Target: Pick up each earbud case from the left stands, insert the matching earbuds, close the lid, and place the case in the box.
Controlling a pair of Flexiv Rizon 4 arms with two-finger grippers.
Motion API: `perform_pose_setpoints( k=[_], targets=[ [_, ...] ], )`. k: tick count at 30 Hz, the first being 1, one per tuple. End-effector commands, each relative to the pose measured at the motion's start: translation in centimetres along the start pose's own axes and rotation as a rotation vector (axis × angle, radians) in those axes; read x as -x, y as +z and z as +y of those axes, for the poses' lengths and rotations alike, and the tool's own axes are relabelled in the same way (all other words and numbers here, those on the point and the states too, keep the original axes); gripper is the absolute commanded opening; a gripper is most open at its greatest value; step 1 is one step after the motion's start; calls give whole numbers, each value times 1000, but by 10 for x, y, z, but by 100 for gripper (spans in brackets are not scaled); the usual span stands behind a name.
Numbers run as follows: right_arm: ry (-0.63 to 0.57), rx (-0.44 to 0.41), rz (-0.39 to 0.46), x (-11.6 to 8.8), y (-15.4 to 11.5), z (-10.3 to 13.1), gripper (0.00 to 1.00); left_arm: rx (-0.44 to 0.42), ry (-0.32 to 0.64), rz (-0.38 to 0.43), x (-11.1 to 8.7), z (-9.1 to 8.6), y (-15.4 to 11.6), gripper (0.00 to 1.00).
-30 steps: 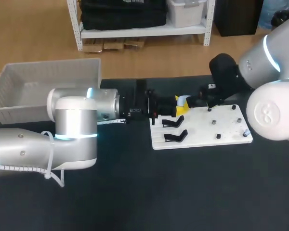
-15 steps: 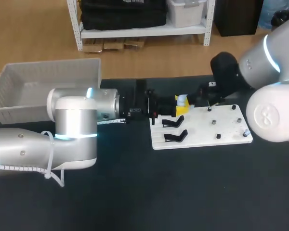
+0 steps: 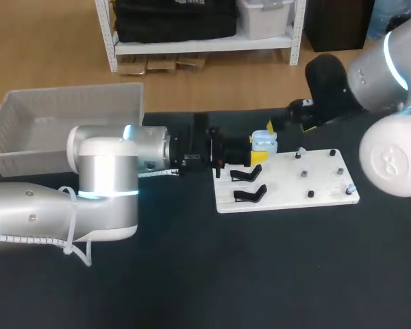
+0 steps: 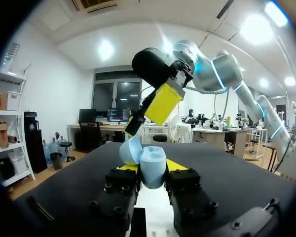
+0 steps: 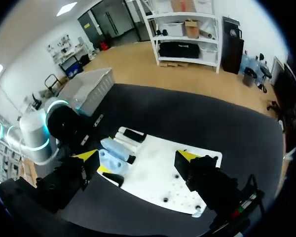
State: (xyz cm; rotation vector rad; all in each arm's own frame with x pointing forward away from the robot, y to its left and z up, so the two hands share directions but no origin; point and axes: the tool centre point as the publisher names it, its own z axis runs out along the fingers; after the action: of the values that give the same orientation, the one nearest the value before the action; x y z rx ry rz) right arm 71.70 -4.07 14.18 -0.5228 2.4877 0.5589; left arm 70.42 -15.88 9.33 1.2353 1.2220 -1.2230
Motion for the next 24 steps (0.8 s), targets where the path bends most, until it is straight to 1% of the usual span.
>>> perform_pose_setpoints(
  k=[1, 5, 11, 16, 20, 21, 22, 24],
  targets=[
    [-47, -135, 22, -16, -30, -6, 100, 3, 4, -5, -2, 0, 0, 0],
    [-85, -243, 94, -32, -44, -24, 100, 3, 4, -5, -2, 0, 0, 0],
    [-80, -380, 248, -65, -52, -50, 100, 3, 4, -5, -2, 0, 0, 0],
    [-31, -432, 343, -90, -49, -70, 100, 3, 4, -5, -2, 0, 0, 0],
    [-9, -434, 397, -104, -45, -77, 100, 3, 4, -5, -2, 0, 0, 0],
    [-9, -434, 408, -108, -44, -78, 98, 3, 4, -5, -2, 0, 0, 0],
    [-11, -436, 421, -111, -42, -79, 94, 3, 4, -5, -2, 0, 0, 0],
    [-6, -423, 442, -115, -40, -79, 91, 3, 4, -5, -2, 0, 0, 0]
  ],
)
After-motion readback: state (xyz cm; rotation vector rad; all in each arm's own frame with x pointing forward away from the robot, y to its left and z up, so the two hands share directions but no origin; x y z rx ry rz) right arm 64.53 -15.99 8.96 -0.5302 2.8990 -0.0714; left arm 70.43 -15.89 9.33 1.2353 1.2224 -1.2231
